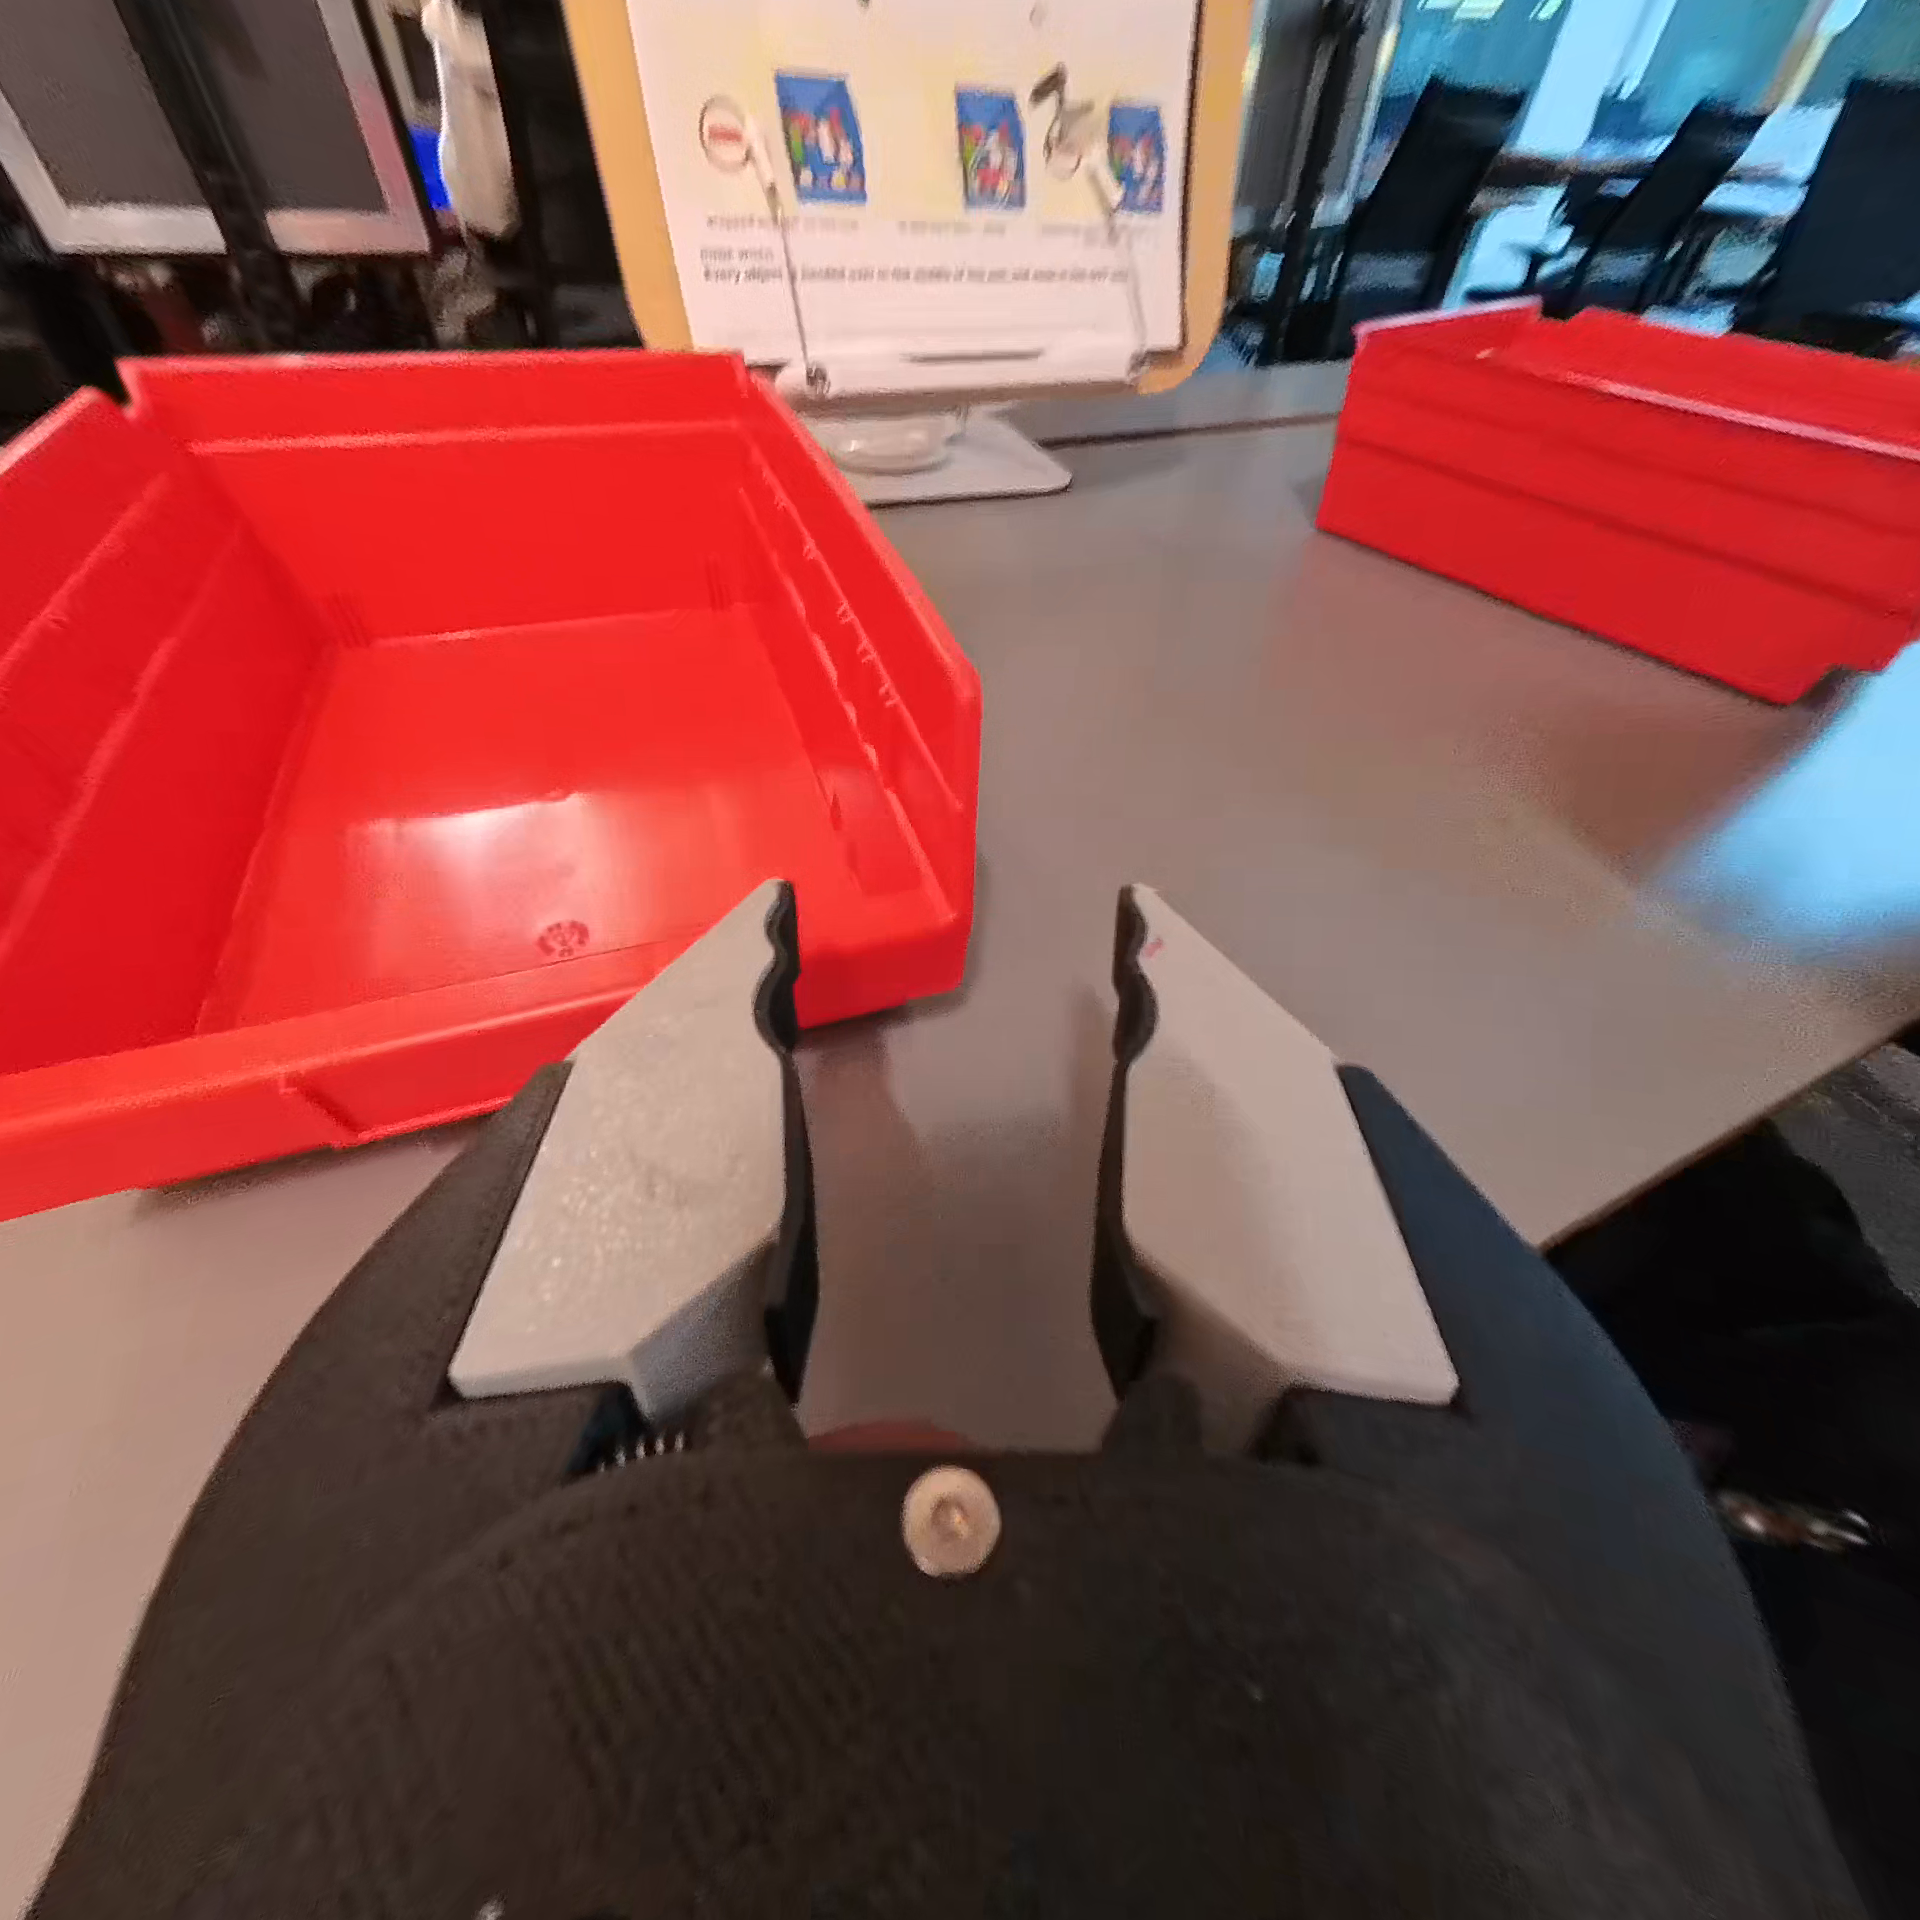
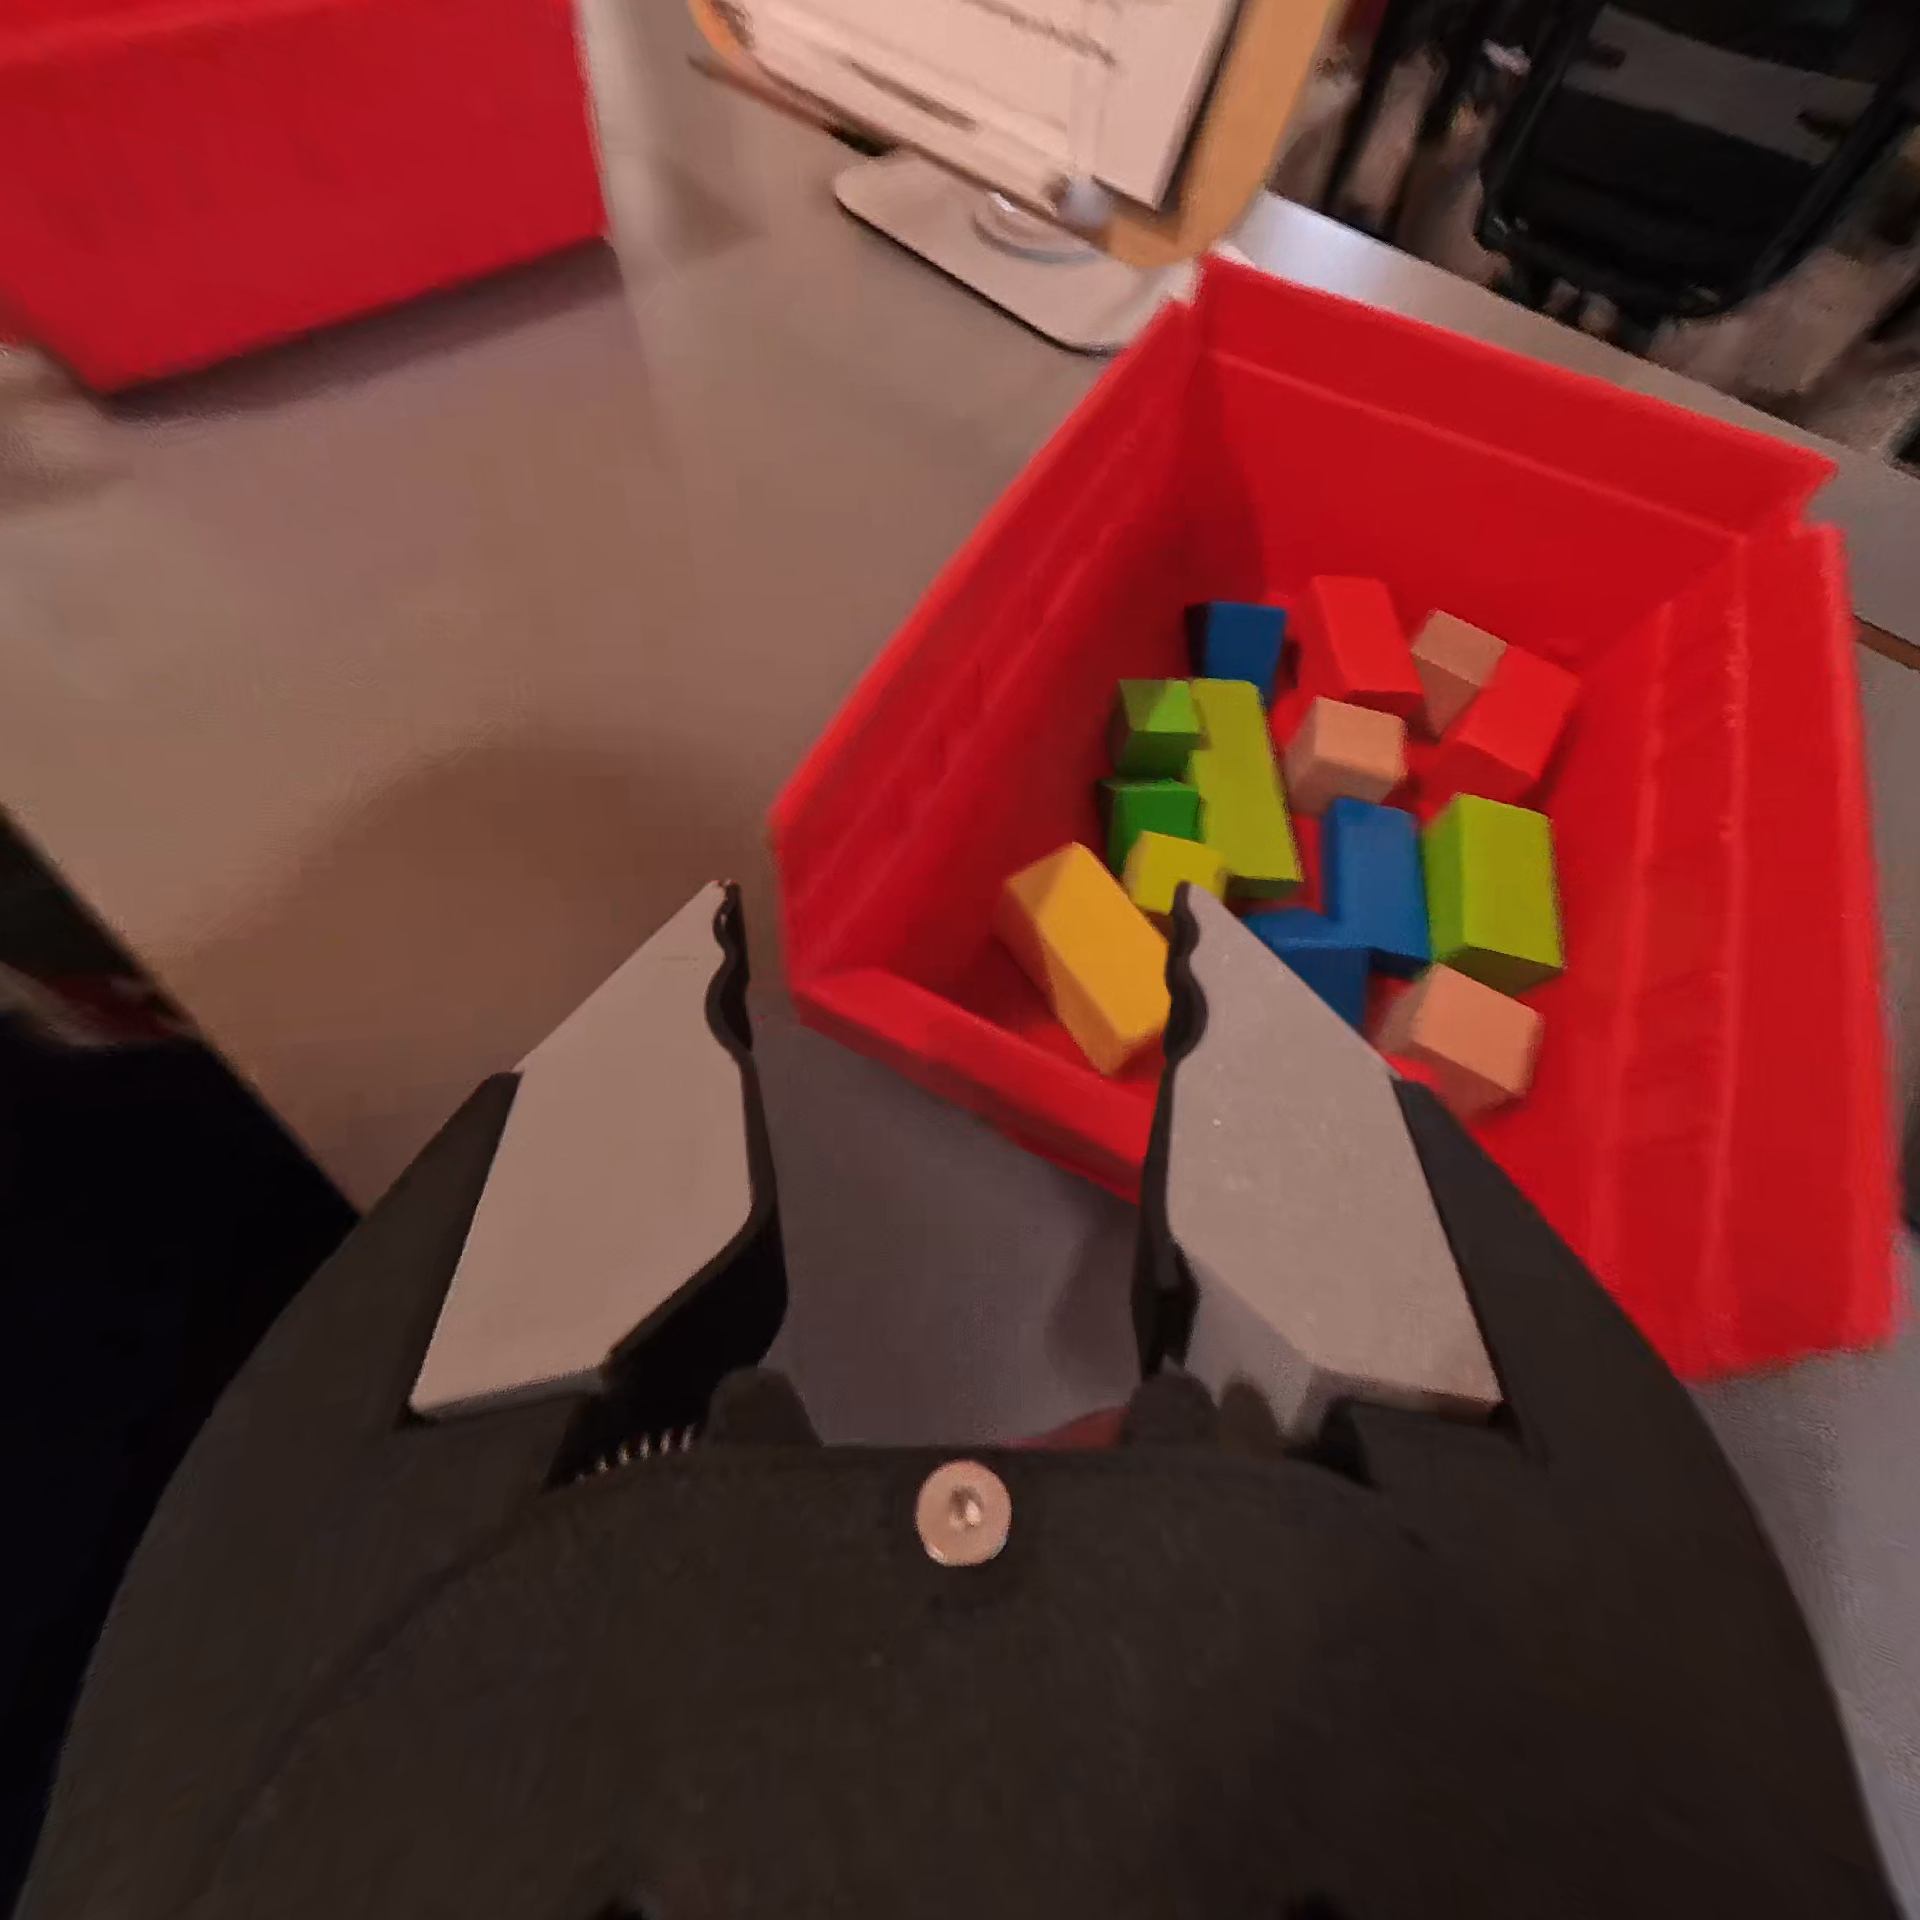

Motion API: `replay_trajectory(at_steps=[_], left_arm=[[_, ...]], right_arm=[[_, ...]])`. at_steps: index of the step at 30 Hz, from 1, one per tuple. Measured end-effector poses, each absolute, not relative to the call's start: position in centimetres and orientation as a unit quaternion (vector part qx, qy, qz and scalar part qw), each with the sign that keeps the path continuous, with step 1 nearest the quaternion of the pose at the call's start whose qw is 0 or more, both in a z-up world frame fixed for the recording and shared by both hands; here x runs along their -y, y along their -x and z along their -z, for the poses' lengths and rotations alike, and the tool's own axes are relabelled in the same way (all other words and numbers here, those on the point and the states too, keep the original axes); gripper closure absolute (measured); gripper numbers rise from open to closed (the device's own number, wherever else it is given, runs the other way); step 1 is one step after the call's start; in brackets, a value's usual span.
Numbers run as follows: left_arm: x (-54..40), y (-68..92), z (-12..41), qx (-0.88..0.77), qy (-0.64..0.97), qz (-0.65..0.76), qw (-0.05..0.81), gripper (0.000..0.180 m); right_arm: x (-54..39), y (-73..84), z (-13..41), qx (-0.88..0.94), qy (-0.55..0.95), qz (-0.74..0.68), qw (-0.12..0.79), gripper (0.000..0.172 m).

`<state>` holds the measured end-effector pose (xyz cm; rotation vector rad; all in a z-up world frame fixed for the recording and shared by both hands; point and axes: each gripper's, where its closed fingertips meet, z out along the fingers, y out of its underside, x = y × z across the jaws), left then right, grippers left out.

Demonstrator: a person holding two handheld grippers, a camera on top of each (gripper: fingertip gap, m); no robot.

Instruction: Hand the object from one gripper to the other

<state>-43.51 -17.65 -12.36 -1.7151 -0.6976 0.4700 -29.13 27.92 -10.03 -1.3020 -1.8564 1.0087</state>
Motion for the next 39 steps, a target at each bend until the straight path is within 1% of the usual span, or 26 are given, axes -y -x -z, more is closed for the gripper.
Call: replay_trajectory(at_steps=[2, 4, 6, 7, 8, 10, 11, 12, 13, 14, 15, 16, 20, 25, 27, 30, 35, 39], left_arm=[[16.4, 44.3, 12.7, 0.316, 0.744, -0.183, 0.560, 0.121], [15.1, 45.2, 13.2, 0.323, 0.756, -0.184, 0.540, 0.120], [14.7, 46.6, 14.2, 0.333, 0.774, -0.210, 0.496, 0.119], [14.2, 47.2, 14.5, 0.341, 0.776, -0.212, 0.486, 0.114], [13.5, 47.5, 14.7, 0.344, 0.777, -0.205, 0.486, 0.114], [12.5, 48.1, 15.0, 0.348, 0.782, -0.202, 0.476, 0.126], [12.3, 48.6, 14.8, 0.341, 0.784, -0.221, 0.470, 0.141], [12.6, 49.2, 14.7, 0.333, 0.787, -0.249, 0.455, 0.169], [12.9, 49.6, 14.4, 0.326, 0.789, -0.269, 0.446, 0.172], [13.6, 50.1, 14.1, 0.331, 0.787, -0.295, 0.429, 0.176], [14.7, 50.7, 14.0, 0.330, 0.788, -0.330, 0.402, 0.180], [15.5, 50.9, 13.9, 0.329, 0.790, -0.340, 0.390, 0.179], [18.1, 51.0, 12.2, 0.336, 0.774, -0.328, 0.425, 0.180], [20.4, 50.1, 8.7, 0.308, 0.774, -0.386, 0.396, 0.180], [21.5, 49.7, 7.0, 0.303, 0.762, -0.397, 0.411, 0.180], [22.5, 48.9, 3.5, 0.298, 0.731, -0.409, 0.459, 0.179], [23.7, 47.3, -2.1, 0.277, 0.685, -0.461, 0.491, 0.179], [25.3, 45.5, -4.9, 0.275, 0.647, -0.487, 0.518, 0.179]], right_arm=[[-25.3, 28.9, 10.0, 0.708, 0.466, -0.428, 0.313, 0.089], [-24.0, 29.5, 11.0, 0.715, 0.460, -0.410, 0.329, 0.083], [-23.7, 30.7, 11.6, 0.702, 0.475, -0.391, 0.358, 0.082], [-23.4, 31.2, 12.0, 0.693, 0.489, -0.391, 0.358, 0.082], [-23.1, 31.8, 12.4, 0.681, 0.505, -0.396, 0.353, 0.083], [-22.5, 32.8, 13.5, 0.668, 0.531, -0.398, 0.337, 0.086], [-23.0, 33.3, 14.3, 0.665, 0.547, -0.378, 0.341, 0.086], [-23.7, 33.7, 14.8, 0.659, 0.560, -0.353, 0.358, 0.088], [-24.4, 34.0, 14.8, 0.653, 0.561, -0.331, 0.386, 0.098], [-24.7, 34.1, 14.7, 0.654, 0.557, -0.315, 0.402, 0.126], [-24.8, 34.1, 14.6, 0.657, 0.556, -0.305, 0.409, 0.159], [-25.1, 34.2, 14.5, 0.655, 0.560, -0.292, 0.416, 0.165], [-23.6, 34.8, 14.7, 0.672, 0.557, -0.268, 0.407, 0.161], [-17.8, 36.6, 14.3, 0.686, 0.551, -0.286, 0.379, 0.150], [-14.8, 37.7, 14.3, 0.693, 0.543, -0.288, 0.377, 0.148], [-9.9, 39.4, 14.1, 0.701, 0.529, -0.301, 0.371, 0.147], [0.2, 42.4, 13.9, 0.735, 0.484, -0.333, 0.338, 0.147], [10.2, 45.8, 13.6, 0.764, 0.442, -0.356, 0.307, 0.144]])
